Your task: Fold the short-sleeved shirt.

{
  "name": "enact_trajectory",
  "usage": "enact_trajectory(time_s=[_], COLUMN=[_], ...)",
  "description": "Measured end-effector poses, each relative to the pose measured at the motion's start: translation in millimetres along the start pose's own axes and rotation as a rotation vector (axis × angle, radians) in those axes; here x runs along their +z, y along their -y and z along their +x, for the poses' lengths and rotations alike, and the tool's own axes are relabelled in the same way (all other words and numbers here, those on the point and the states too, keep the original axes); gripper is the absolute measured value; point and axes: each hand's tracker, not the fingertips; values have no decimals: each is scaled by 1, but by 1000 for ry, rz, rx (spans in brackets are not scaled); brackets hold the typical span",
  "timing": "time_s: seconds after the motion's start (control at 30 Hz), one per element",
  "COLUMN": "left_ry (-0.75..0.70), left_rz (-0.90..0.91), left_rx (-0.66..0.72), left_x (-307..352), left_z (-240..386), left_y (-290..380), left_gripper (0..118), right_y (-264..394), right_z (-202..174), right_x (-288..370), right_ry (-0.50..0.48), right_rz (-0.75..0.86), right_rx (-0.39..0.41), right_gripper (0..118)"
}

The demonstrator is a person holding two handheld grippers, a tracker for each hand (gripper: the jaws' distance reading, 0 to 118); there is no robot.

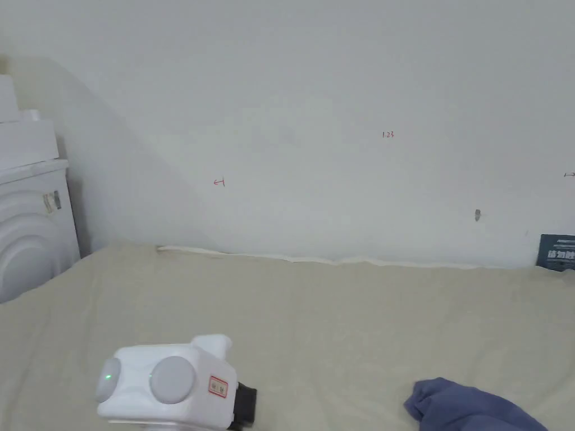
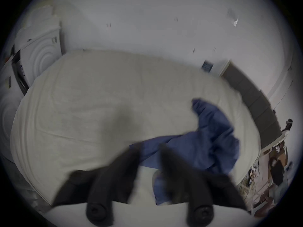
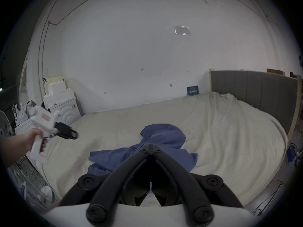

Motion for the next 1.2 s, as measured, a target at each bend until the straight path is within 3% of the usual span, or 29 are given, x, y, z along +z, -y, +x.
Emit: enact_trajectory(time_s=[0.03, 0.07, 0.1, 0.13, 0.23, 0.4, 0.6, 0.67, 0.73, 0.8, 0.83, 0.9, 1.03, 1.2], left_ry=[7, -2, 36, 76, 4, -93, -98, -101, -157, -146, -123, 21, -89, 8], left_rz=[-56, -125, -159, -184, -289, -274, -348, -334, -296, -246, -241, -275, -255, -177], left_rx=[10, 30, 52, 58, 72, 11, 58, 43, 8, -57, -84, -81, -183, -49], left_x=[-20, -39, -55, -68, -104, -134, -146, -143, -137, -127, -124, -124, -117, -101], left_z=[6, 7, 8, 8, 12, 15, 3, 5, 12, 24, 31, 40, 48, 26], left_y=[0, -2, -2, 1, 5, 6, 14, 14, 15, 15, 15, 15, 17, 17], left_gripper=[54, 103, 118, 118, 118, 118, 118, 112, 86, 39, 4, 4, 4, 4], right_y=[2, 4, 7, 10, 17, 28, 37, 37, 38, 40, 40, 40, 32, -24], right_z=[0, 0, 0, 2, 4, 8, 11, 11, 13, 15, 16, 18, 32, 73], right_x=[-4, -8, -11, -15, -23, -33, -43, -45, -46, -46, -45, -43, -47, -94], right_ry=[-2, -4, -5, -5, -15, -17, -19, -8, -4, 19, 45, 72, 73, 73], right_rz=[-11, -23, -33, -42, -75, -131, -168, -172, -174, -167, -159, -143, -123, -39], right_rx=[0, 4, 7, 11, 18, 42, 32, 33, 21, 7, 3, -13, -47, -23], right_gripper=[0, 0, 0, 0, 0, 0, 0, 0, 0, 1, 2, 2, 2, 0])
